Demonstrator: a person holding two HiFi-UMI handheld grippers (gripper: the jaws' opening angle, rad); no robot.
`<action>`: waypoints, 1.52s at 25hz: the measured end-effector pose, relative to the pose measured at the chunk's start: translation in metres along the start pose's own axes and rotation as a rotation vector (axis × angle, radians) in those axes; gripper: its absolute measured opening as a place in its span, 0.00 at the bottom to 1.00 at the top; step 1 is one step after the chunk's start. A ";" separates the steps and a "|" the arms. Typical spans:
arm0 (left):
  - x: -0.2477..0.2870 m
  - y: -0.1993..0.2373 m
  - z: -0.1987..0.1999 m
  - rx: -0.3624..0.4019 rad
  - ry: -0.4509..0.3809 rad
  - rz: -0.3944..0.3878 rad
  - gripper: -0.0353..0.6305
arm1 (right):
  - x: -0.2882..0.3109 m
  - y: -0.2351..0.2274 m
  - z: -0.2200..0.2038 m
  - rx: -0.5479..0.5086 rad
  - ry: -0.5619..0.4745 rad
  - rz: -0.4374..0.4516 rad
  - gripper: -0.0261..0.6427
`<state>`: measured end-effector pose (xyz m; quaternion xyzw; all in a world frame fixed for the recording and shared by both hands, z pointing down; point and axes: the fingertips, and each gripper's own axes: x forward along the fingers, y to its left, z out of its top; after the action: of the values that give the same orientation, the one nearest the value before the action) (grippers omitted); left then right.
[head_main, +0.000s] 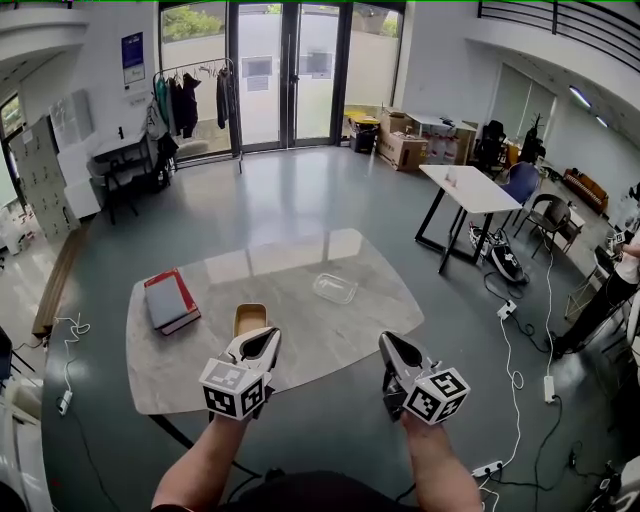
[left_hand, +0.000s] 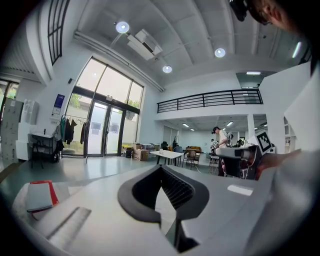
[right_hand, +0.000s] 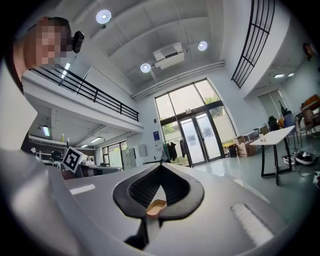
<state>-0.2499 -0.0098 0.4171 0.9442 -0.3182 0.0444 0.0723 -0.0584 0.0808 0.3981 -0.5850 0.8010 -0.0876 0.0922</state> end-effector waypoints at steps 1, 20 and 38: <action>0.002 -0.003 0.000 0.002 0.001 0.000 0.06 | -0.003 -0.003 0.001 0.001 -0.002 -0.004 0.06; 0.046 -0.067 -0.021 0.020 0.042 0.016 0.06 | -0.085 -0.090 -0.011 0.094 0.018 -0.062 0.06; 0.164 -0.032 -0.010 0.026 0.030 -0.052 0.06 | -0.011 -0.165 -0.012 0.093 0.078 -0.086 0.06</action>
<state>-0.1007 -0.0807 0.4453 0.9523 -0.2917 0.0607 0.0661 0.0940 0.0424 0.4508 -0.6100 0.7733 -0.1514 0.0839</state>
